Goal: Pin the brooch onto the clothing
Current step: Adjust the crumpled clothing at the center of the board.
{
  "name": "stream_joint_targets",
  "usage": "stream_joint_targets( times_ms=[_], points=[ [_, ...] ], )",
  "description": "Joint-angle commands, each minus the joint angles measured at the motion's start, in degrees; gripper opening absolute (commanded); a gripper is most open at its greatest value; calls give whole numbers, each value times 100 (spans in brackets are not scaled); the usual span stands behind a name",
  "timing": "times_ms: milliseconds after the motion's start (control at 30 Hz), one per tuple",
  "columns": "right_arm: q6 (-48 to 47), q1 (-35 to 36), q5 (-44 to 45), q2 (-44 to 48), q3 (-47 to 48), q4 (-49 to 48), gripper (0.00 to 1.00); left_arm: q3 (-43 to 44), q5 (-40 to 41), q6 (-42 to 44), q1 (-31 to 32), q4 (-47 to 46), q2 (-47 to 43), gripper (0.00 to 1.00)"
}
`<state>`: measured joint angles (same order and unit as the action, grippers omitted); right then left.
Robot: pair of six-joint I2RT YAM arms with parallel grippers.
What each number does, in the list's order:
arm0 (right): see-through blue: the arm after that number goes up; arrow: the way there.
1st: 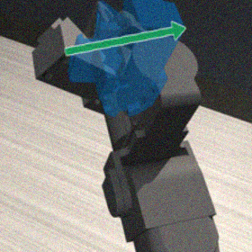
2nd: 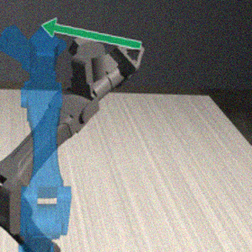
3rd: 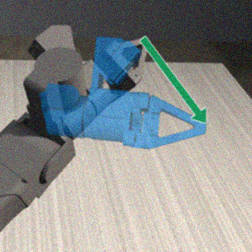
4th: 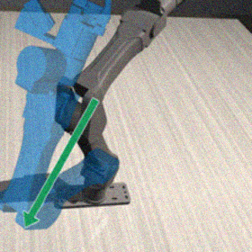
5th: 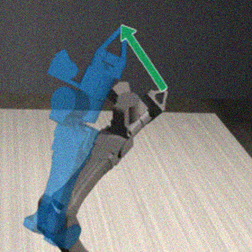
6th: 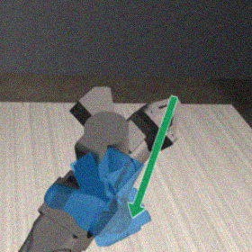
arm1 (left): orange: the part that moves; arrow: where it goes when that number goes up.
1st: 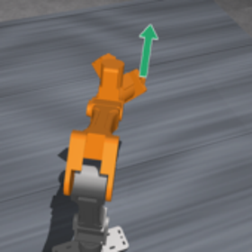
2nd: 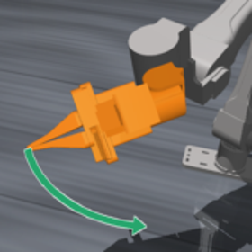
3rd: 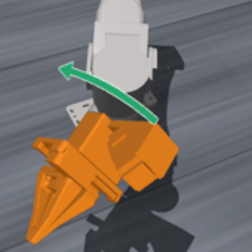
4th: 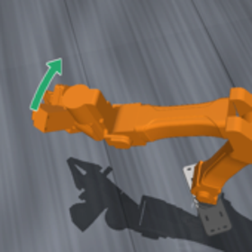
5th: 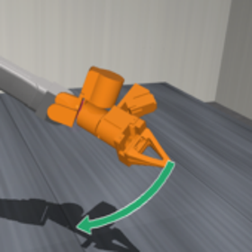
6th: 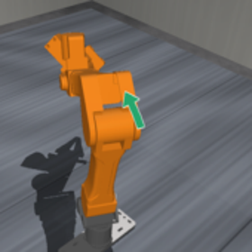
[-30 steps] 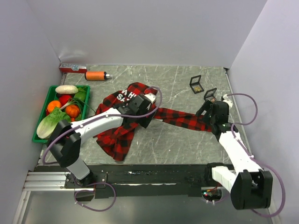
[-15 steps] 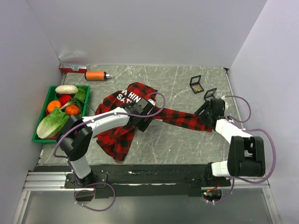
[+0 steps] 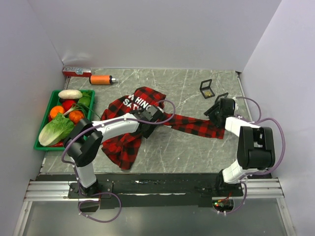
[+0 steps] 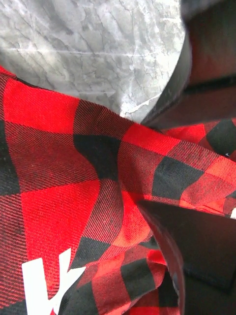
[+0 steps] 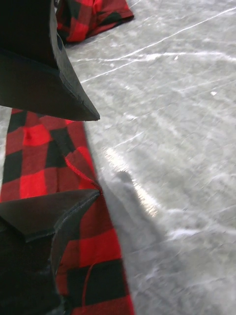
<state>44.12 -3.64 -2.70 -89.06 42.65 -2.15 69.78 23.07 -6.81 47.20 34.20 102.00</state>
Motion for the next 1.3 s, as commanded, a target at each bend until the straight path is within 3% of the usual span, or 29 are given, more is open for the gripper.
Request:
stream_joint_targets(
  times_ms=[0,267,367,533,900,1000,1100,1167,1267],
  points=[
    [79,-32,-2,-304,419,-128,61,203,189,30,35,35,40,55],
    [307,-32,-170,-305,182,-294,52,229,286,22,26,61,84,42],
    [430,-14,-248,-192,-29,-408,52,229,312,22,26,61,84,41],
    [563,-5,-301,72,-318,-496,56,247,374,-5,26,79,57,25],
    [756,197,-389,-76,-232,-672,55,238,690,-13,0,35,-153,15],
    [660,197,-521,-349,-30,-611,49,177,830,13,-35,-88,-381,14],
    [616,197,-696,-446,-55,-830,29,141,971,22,-88,-176,-583,11],
    [545,197,-749,-429,-56,-901,0,141,1059,48,-132,-211,-680,10],
    [344,197,-750,-175,102,-691,0,194,1305,109,-211,-247,-926,9]
  ],
)
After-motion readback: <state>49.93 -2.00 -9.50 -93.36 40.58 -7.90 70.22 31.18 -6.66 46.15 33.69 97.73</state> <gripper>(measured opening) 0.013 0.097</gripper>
